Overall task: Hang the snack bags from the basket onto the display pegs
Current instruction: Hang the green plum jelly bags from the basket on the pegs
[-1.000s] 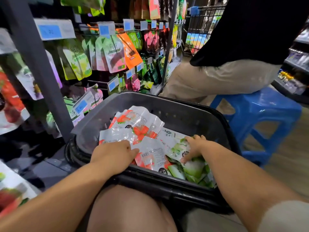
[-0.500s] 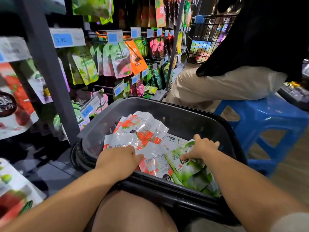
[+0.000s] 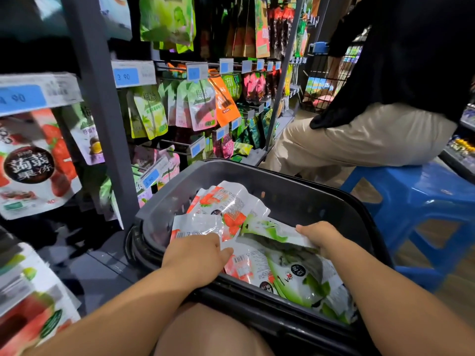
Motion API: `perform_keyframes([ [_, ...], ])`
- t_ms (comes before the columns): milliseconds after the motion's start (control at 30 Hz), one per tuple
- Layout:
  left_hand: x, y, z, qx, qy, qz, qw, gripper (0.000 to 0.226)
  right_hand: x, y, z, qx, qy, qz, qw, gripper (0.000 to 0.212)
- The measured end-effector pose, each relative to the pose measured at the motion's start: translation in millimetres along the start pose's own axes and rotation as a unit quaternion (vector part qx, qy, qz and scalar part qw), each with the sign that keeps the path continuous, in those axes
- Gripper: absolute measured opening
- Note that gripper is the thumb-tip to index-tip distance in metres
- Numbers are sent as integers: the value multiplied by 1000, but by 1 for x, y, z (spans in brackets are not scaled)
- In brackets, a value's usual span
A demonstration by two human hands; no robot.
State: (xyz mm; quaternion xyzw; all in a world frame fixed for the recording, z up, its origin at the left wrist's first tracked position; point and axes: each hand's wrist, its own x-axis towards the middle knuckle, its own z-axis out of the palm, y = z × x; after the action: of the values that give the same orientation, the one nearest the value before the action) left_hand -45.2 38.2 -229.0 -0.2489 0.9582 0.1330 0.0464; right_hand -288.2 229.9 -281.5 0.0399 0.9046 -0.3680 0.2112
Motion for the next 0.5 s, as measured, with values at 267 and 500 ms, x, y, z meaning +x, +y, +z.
perform_keyframes([
  [267, -1, -1, -1, -6, 13, 20, 1000, 36, -33, -11, 18, -161, -43, -88, 982, 69],
  [500, 0, -2, -1, -11, 15, 22, 1000, 36, -46, -18, 13, -236, -55, -149, 959, 89],
])
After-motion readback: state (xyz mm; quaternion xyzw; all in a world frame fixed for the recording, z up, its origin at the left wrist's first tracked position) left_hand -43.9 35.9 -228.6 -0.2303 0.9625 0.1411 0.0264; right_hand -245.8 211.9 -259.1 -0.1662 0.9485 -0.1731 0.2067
